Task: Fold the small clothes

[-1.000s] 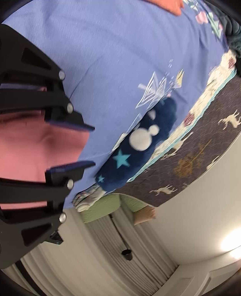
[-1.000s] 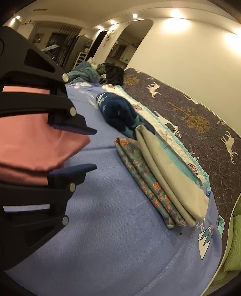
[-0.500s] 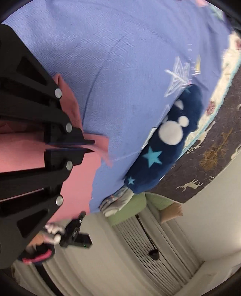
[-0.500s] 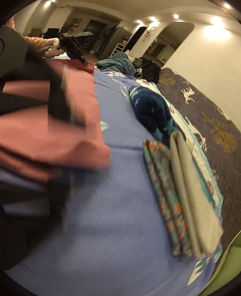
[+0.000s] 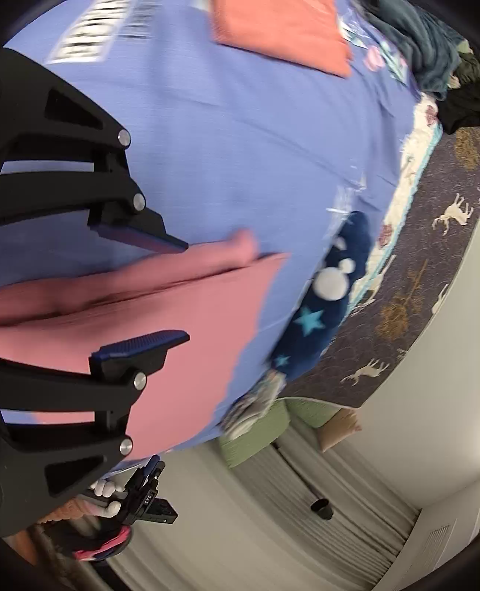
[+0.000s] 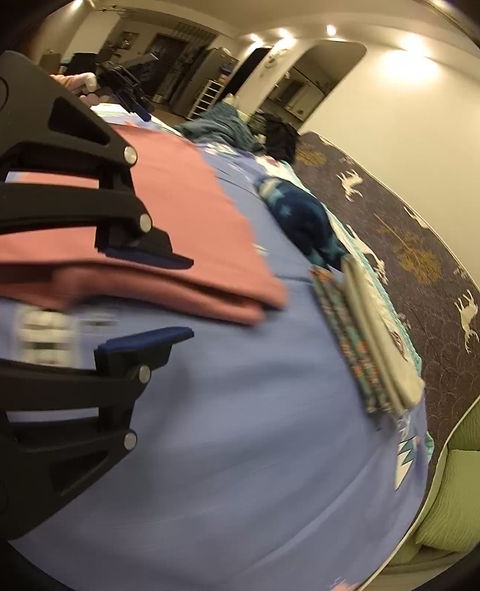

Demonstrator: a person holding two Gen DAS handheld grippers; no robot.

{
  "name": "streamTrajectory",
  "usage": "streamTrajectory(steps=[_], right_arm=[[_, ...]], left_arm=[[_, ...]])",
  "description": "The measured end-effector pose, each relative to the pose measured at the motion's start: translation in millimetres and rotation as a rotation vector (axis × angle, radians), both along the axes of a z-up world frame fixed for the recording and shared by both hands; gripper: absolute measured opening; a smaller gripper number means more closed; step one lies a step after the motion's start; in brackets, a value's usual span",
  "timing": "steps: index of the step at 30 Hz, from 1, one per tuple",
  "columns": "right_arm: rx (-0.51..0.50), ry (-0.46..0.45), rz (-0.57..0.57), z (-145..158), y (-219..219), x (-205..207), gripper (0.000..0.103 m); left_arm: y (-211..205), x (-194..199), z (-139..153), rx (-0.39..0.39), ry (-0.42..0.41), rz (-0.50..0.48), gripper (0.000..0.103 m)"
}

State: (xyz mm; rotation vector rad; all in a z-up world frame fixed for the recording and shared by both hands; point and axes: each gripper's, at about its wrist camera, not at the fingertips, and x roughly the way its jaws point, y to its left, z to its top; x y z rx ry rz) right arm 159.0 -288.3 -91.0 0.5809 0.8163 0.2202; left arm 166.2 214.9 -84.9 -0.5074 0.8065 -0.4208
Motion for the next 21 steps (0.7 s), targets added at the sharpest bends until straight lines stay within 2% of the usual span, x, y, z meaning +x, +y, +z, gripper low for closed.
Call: streamTrajectory(steps=[3, 6, 10, 12, 14, 15, 18, 19, 21], right_arm=[[-0.020, 0.008, 0.041, -2.4, 11.8, -48.8, 0.042], [0.000, 0.010, 0.067, -6.1, 19.4, -75.6, 0.046], [0.006, 0.041, 0.074, -17.9, 31.9, -94.4, 0.049], [0.011, 0.048, 0.064, -20.4, 33.8, -97.1, 0.049], [-0.003, 0.050, 0.061, -20.8, 37.5, -101.9, 0.049], [-0.015, 0.050, 0.063, -20.7, 39.6, -104.3, 0.049], [-0.044, 0.046, 0.067, -18.2, 41.6, -110.9, 0.050], [-0.045, 0.045, 0.064, -17.1, 40.1, -111.4, 0.050], [-0.048, 0.037, 0.053, -14.8, 35.0, -112.4, 0.050]], left_arm=[[-6.4, -29.9, -6.4, 0.003, 0.033, -0.028, 0.052], [-12.9, -55.7, -8.4, -0.002, 0.026, -0.066, 0.058], [-21.9, -68.7, -18.7, 0.023, 0.046, -0.075, 0.058], [-30.1, -71.8, -30.1, 0.084, 0.078, -0.081, 0.057], [-36.0, -79.4, -32.9, 0.173, 0.031, -0.084, 0.053], [-36.9, -80.4, -32.6, 0.208, 0.032, -0.076, 0.046], [-36.4, -83.6, -21.9, 0.340, 0.042, 0.014, 0.043], [-40.8, -83.3, -11.0, 0.398, 0.016, 0.047, 0.041], [-52.6, -84.4, 13.1, 0.376, -0.071, 0.021, 0.037]])
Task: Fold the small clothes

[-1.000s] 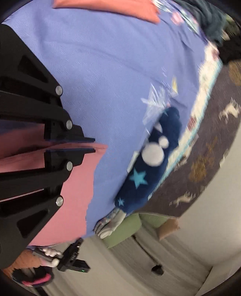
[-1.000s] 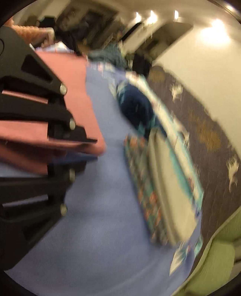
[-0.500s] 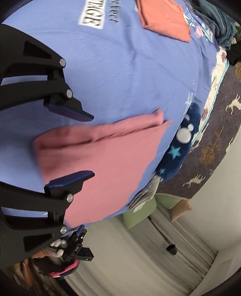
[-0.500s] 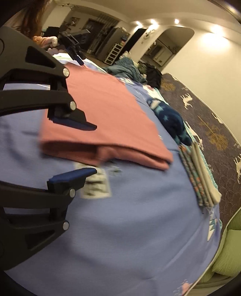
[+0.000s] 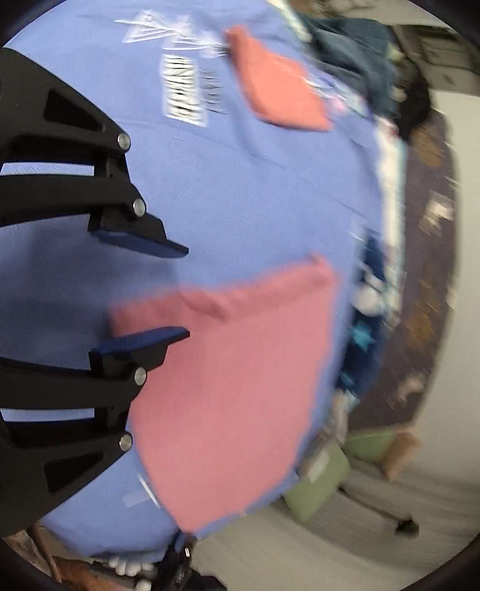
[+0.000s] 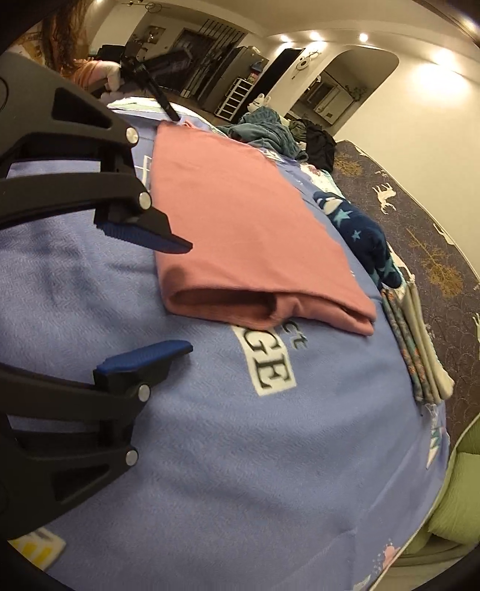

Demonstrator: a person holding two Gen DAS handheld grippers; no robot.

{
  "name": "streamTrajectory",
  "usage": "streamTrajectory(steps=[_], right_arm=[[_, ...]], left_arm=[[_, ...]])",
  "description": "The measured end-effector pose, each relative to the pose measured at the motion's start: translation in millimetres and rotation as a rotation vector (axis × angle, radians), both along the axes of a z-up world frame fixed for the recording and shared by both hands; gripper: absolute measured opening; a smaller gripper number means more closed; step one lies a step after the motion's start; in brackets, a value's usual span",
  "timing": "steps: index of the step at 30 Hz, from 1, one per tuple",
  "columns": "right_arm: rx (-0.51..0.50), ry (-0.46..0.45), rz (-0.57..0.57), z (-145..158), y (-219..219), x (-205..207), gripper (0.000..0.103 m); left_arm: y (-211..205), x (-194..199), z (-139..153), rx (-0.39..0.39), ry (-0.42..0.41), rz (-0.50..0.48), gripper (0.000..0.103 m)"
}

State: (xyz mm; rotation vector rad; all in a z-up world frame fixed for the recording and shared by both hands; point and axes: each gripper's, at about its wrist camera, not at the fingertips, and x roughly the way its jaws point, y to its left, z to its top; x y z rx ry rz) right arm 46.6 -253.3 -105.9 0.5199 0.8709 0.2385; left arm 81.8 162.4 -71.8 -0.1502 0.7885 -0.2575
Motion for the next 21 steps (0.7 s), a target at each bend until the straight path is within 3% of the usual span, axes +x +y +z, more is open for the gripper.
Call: streamTrajectory(steps=[2, 4, 8, 11, 15, 19, 21], right_arm=[[-0.003, -0.015, -0.012, 4.4, -8.0, 3.9, 0.050], [-0.006, -0.027, -0.017, 7.8, -14.9, 11.4, 0.051], [-0.014, -0.039, -0.018, 14.3, -28.2, 33.7, 0.049], [0.067, -0.040, 0.009, 18.4, -41.6, 61.5, 0.048], [0.110, -0.006, 0.024, 18.6, -53.6, 100.8, 0.047], [0.063, 0.007, 0.078, 20.1, -49.5, 121.4, 0.047], [0.051, 0.007, 0.102, 18.5, -47.6, 125.6, 0.048]], left_arm=[[-31.1, 0.0, 27.5, -0.068, -0.078, -0.125, 0.036], [-76.8, 3.8, 41.5, -0.095, -0.099, -0.288, 0.036], [-205.5, 11.2, 32.4, -0.085, -0.017, -0.642, 0.036], [-273.9, 12.7, 15.0, -0.065, 0.043, -0.804, 0.036], [-330.8, 14.1, -5.8, 0.025, 0.088, -0.887, 0.037], [-350.9, -2.5, -16.8, 0.149, 0.060, -0.929, 0.054], [-355.7, -5.7, -21.5, 0.205, 0.047, -0.927, 0.055]])
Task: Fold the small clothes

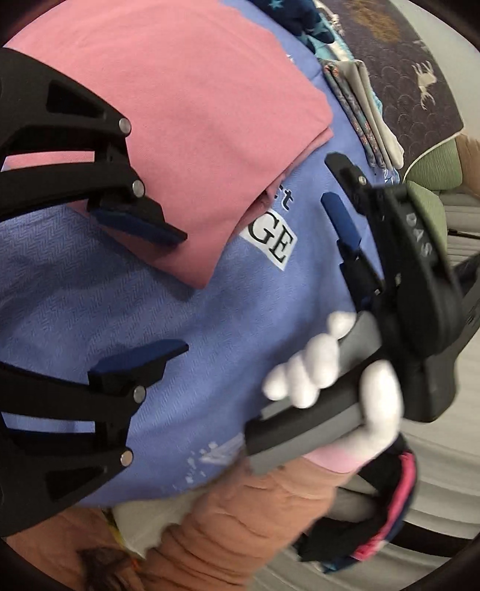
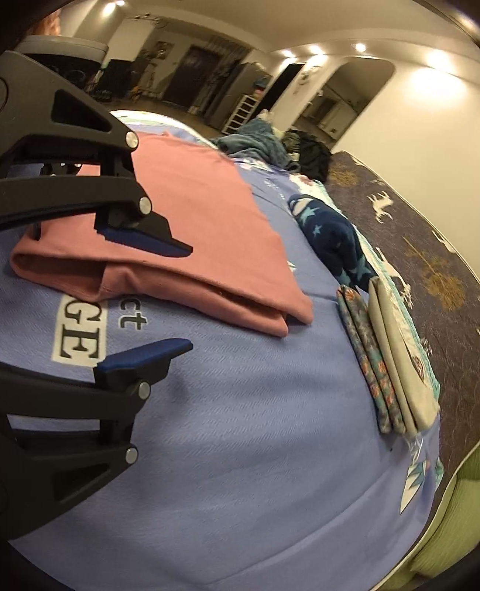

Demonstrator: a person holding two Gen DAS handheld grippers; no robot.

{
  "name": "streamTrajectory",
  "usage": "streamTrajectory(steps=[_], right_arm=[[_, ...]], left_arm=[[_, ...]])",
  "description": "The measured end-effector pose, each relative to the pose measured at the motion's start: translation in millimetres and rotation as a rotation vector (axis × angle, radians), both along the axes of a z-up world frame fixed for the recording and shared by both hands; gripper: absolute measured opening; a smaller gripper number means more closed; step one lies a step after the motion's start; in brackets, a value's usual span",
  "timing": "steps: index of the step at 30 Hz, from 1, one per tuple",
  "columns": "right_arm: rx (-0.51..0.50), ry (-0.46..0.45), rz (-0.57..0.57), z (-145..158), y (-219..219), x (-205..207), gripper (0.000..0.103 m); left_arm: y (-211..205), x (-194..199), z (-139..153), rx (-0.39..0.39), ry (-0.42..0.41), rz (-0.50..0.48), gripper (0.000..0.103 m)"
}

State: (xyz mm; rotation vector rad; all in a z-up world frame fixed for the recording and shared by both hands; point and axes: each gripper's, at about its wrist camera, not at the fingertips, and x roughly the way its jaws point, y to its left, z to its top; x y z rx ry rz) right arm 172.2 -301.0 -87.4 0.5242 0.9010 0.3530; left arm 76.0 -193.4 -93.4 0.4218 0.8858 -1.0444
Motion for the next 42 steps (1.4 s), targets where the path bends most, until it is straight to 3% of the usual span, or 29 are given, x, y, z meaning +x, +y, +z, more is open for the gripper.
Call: streamTrajectory(steps=[3, 5, 7, 10, 14, 16, 17, 18, 19, 21, 24, 26, 27, 28, 30, 32, 34, 37, 39, 41, 42], right_arm=[[0.017, 0.010, 0.025, -6.0, -0.5, 7.3, 0.049], [0.055, 0.022, 0.030, -10.1, -5.6, 14.7, 0.050], [0.083, 0.029, 0.028, -12.4, -10.3, 20.9, 0.051], [0.110, 0.043, 0.037, -15.3, -13.6, 33.6, 0.053], [0.130, 0.076, 0.083, -19.0, -3.5, 59.5, 0.067], [0.094, 0.101, 0.081, -25.1, 5.2, 74.9, 0.066], [0.082, 0.104, 0.071, -27.0, 8.8, 80.7, 0.052], [0.074, 0.099, 0.056, -27.6, 10.9, 85.9, 0.012], [0.081, 0.100, 0.036, -28.4, 12.5, 93.2, 0.008], [0.117, 0.058, 0.009, -22.4, 11.7, 93.0, 0.007], [0.033, -0.060, 0.015, -5.1, 21.4, 85.1, 0.007], [-0.071, 0.008, 0.009, -26.4, 22.9, 96.6, 0.008], [-0.061, 0.027, 0.019, -37.1, 21.0, 99.7, 0.007], [0.010, 0.019, 0.012, -43.1, 12.7, 98.9, 0.008], [0.060, 0.020, -0.046, -35.1, -2.3, 92.5, 0.024], [0.005, -0.005, -0.107, -20.6, -9.2, 81.1, 0.027], [-0.018, -0.051, -0.108, -2.8, -11.9, 59.6, 0.027], [0.008, -0.103, -0.019, 12.7, -2.0, 15.3, 0.027], [0.027, -0.110, 0.053, 9.7, 9.3, -9.9, 0.027], [0.035, -0.055, 0.106, -9.3, 20.9, -31.1, 0.030], [-0.036, 0.010, 0.085, -26.3, 25.7, -38.4, 0.015]], left_arm=[[-1.8, 7.8, -5.1, 0.028, -0.031, 0.038, 0.055], [-1.9, 14.8, -6.4, 0.017, -0.023, 0.063, 0.047], [-1.3, 19.3, -6.9, 0.009, -0.028, 0.070, 0.013], [-4.3, 37.5, -6.0, -0.082, 0.105, 0.057, 0.005], [-0.9, 33.8, -8.1, -0.093, 0.114, 0.034, 0.005], [-1.2, 40.2, -8.6, -0.102, 0.125, 0.035, 0.005], [-1.0, 44.6, -10.8, -0.108, 0.131, 0.035, 0.005], [-0.4, 46.5, -11.6, -0.113, 0.137, 0.035, 0.005], [0.5, 47.1, -11.9, -0.118, 0.141, 0.034, 0.005], [1.8, 48.6, -12.0, -0.132, 0.149, 0.023, 0.005], [0.2, 51.1, -16.8, -0.131, 0.171, -0.012, 0.005], [-2.0, 55.6, -21.1, -0.134, 0.192, -0.012, 0.005], [-0.3, 57.3, -21.5, -0.143, 0.207, -0.011, 0.005], [2.5, 57.3, -22.5, -0.154, 0.222, -0.009, 0.005], [9.2, 56.1, -24.1, -0.176, 0.232, -0.006, 0.005], [13.3, 56.2, -22.1, -0.185, 0.226, -0.003, 0.006], [18.4, 53.3, -17.9, -0.197, 0.225, 0.000, 0.021], [37.2, 43.3, -9.5, -0.235, 0.218, 0.010, 0.041], [58.4, 40.1, -2.2, -0.257, 0.196, 0.042, 0.041], [81.1, 40.2, 4.4, -0.278, 0.183, 0.093, 0.042], [94.4, 40.4, 8.2, -0.292, 0.175, 0.129, 0.044]])
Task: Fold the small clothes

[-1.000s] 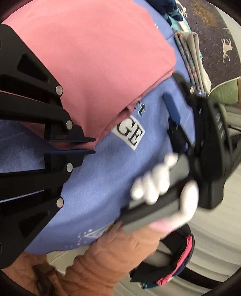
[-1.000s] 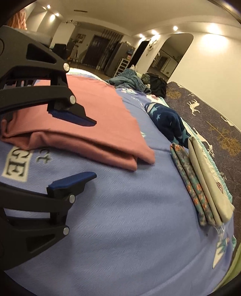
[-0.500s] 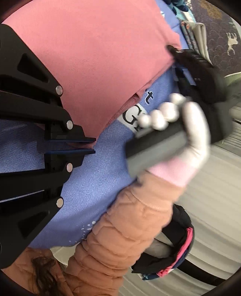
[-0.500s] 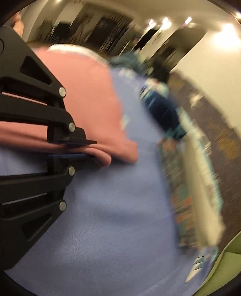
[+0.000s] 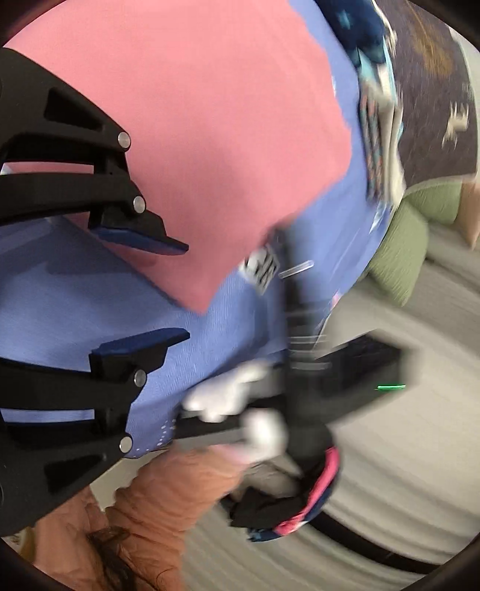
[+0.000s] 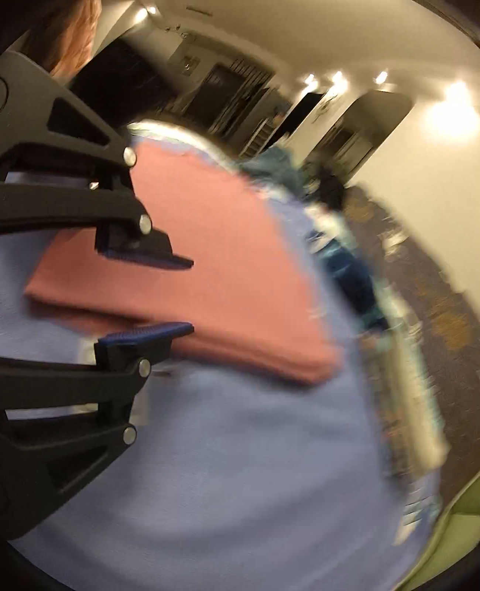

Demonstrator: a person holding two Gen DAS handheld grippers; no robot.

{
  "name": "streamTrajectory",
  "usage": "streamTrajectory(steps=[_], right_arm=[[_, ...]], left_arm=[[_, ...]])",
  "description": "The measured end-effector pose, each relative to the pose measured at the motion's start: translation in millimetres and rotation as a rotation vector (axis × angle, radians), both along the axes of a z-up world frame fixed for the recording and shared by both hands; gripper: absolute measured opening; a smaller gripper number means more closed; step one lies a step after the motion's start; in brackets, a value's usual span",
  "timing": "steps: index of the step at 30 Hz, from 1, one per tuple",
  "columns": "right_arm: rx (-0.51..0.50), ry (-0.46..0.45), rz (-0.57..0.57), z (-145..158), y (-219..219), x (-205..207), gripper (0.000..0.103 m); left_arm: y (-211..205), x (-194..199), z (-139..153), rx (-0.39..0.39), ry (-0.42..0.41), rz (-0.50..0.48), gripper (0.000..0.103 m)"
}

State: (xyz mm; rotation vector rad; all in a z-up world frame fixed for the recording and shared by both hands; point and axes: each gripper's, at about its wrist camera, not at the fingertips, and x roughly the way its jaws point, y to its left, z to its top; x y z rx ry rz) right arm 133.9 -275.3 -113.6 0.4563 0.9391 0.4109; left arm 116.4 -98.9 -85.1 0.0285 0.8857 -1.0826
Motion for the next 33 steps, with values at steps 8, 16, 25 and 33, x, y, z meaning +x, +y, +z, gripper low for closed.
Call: streamTrajectory(steps=[8, 16, 25, 33], right_arm=[[-0.282, -0.159, -0.103, 62.8, 50.5, -37.3, 0.026], [-0.471, -0.373, 0.399, 71.6, 253.5, -73.1, 0.041], [-0.671, -0.421, 0.670, 22.7, 395.7, -78.2, 0.043], [-0.867, -0.484, 0.601, -1.1, 435.0, -60.1, 0.045]], left_arm=[[168.5, -15.1, 17.3, -0.093, -0.042, 0.462, 0.058], [319.6, -50.0, 4.2, -0.117, -0.043, 0.879, 0.058], [352.2, -67.9, -9.3, -0.156, -0.008, 0.907, 0.058], [348.9, -7.6, -19.3, -0.270, 0.091, 0.728, 0.059]])
